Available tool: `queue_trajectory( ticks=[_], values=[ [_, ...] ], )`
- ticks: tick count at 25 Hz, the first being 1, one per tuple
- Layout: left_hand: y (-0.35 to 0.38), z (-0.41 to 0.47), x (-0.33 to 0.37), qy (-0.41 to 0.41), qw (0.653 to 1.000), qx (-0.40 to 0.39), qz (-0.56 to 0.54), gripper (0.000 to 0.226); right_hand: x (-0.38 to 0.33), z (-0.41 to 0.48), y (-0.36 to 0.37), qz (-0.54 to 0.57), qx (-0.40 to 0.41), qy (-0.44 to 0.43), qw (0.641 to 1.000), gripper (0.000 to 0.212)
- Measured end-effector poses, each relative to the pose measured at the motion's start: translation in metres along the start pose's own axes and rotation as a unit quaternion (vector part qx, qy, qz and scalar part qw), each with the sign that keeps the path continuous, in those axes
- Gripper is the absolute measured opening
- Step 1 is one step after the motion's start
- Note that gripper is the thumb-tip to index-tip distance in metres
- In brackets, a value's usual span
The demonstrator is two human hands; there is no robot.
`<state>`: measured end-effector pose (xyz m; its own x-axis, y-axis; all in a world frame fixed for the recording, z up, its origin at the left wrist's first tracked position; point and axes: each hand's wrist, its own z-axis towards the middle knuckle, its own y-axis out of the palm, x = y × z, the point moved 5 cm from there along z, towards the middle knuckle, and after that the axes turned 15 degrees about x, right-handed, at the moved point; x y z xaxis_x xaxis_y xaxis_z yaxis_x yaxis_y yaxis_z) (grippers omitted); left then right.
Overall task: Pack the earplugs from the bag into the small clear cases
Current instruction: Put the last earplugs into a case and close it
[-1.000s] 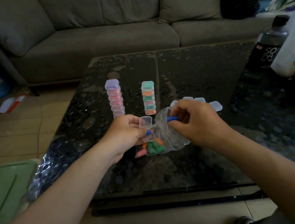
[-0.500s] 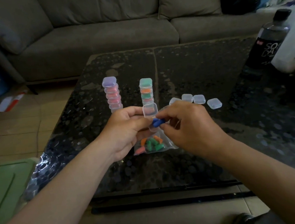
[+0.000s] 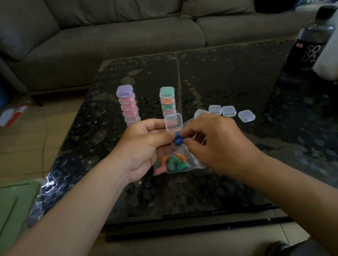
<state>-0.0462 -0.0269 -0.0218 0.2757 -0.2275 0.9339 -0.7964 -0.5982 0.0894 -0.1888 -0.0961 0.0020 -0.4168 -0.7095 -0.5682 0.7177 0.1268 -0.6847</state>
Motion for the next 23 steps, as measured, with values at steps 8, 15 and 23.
queue_trajectory(
  ticks=[8, 15, 23],
  values=[
    [-0.0038, 0.001, -0.0002, -0.007, 1.0, 0.026, -0.005, 0.02, -0.0006, -0.0011, -0.0042, 0.01, 0.021, 0.009, 1.0, 0.021],
    [-0.004, -0.0009, 0.0014, -0.005, 1.0, 0.026, -0.009, 0.02, -0.0046, -0.0025, -0.0018, 0.001, -0.044, 0.008, 0.999, 0.078],
    [-0.0048, -0.0009, 0.0022, 0.006, 1.0, -0.018, 0.021, 0.021, -0.0046, -0.0018, -0.0019, -0.003, -0.037, -0.029, 0.999, 0.061]
  ],
)
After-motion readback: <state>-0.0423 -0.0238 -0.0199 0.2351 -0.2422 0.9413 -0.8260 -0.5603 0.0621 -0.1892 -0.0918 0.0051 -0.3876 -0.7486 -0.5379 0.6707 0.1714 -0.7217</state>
